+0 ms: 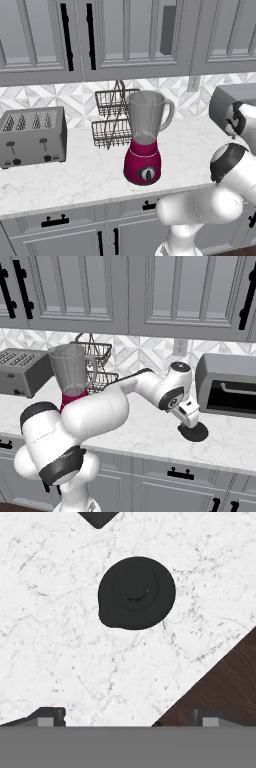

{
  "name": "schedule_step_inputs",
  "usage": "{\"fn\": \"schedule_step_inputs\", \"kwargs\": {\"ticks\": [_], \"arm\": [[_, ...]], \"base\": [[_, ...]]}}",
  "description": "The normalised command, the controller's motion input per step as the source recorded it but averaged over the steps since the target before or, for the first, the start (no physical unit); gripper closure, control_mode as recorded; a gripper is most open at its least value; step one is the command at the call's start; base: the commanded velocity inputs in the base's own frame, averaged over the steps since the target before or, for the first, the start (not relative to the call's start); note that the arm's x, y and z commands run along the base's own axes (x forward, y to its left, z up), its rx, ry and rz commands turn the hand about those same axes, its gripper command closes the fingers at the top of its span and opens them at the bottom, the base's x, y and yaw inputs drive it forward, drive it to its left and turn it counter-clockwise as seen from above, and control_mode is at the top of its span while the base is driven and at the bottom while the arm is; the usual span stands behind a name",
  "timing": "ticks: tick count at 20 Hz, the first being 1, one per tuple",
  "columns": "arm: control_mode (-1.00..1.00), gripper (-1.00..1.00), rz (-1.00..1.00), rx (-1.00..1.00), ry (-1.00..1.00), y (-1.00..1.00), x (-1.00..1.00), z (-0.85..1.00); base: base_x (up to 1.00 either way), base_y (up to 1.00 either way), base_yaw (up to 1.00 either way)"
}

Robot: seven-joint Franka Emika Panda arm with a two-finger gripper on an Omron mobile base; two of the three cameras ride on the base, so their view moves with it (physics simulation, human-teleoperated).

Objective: Close the lid blender by securely placing the lid on top.

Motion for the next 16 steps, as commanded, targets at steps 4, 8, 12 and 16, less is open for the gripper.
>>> {"fn": "schedule_step_inputs", "kwargs": {"ticks": [4, 8, 12, 16], "arm": [[-1.0, -1.0, 0.0, 0.08, 0.0, -0.59, 0.28, -0.37], [-1.0, -1.0, 0.0, 0.03, 0.0, -0.24, 0.17, -0.43], [-1.0, -1.0, 0.02, 0.0, 0.0, -0.15, 0.3, -0.44], [-1.0, -1.0, 0.05, 0.0, 0.0, -0.33, 0.18, -0.37]], "base": [[0.0, 0.0, 0.0], [0.0, 0.0, 0.0], [0.0, 0.0, 0.0], [0.0, 0.0, 0.0]]}}
